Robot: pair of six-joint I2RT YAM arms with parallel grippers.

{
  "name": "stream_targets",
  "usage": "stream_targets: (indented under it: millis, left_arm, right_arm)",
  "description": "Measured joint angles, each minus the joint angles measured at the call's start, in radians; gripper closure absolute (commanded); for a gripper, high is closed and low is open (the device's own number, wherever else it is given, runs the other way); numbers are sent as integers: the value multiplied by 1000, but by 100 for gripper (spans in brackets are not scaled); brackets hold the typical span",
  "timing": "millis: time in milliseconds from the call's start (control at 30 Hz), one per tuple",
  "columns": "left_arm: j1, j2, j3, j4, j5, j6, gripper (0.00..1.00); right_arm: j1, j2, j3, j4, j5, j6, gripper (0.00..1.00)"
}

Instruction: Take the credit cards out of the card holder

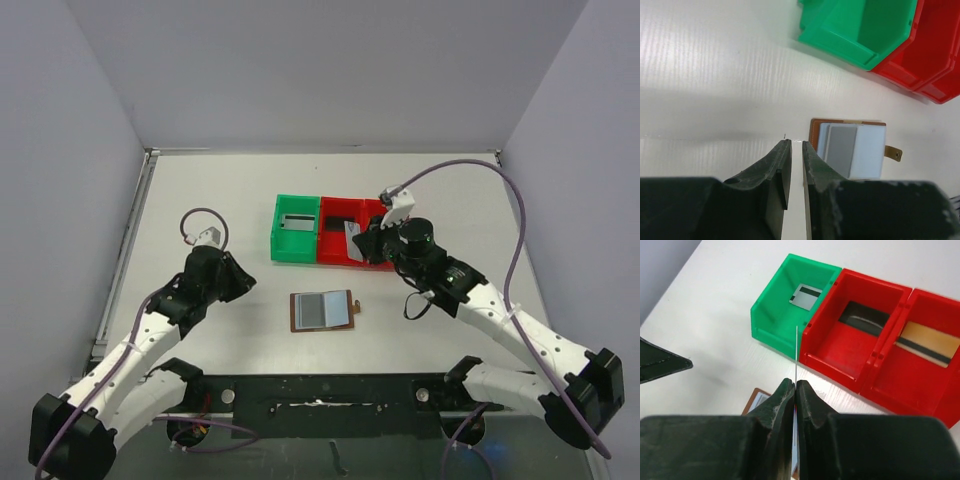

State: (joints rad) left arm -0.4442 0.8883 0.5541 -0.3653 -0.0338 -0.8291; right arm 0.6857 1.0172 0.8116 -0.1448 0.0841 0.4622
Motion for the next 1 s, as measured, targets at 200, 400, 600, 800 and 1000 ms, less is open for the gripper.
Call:
stream_targets:
  millis: [200, 400, 600, 800, 1000]
  left_arm:
    - [43, -53, 3, -71, -13, 38, 86]
    - [49, -127, 45, -138, -72, 67, 86]
    - [54, -215, 52, -170, -127, 74, 86]
    - [55, -263, 52, -191, -150, 74, 86]
    - [55, -261, 52, -204, -150, 74, 86]
  right_arm:
    - [11, 197, 190, -11, 11, -170, 100]
    - [127, 450, 398, -39, 130, -436, 100]
    - [229, 716, 603, -90, 191, -700, 100]
    - [213, 876, 714, -154, 173, -814, 100]
    - [177, 967, 810, -204, 114, -853, 100]
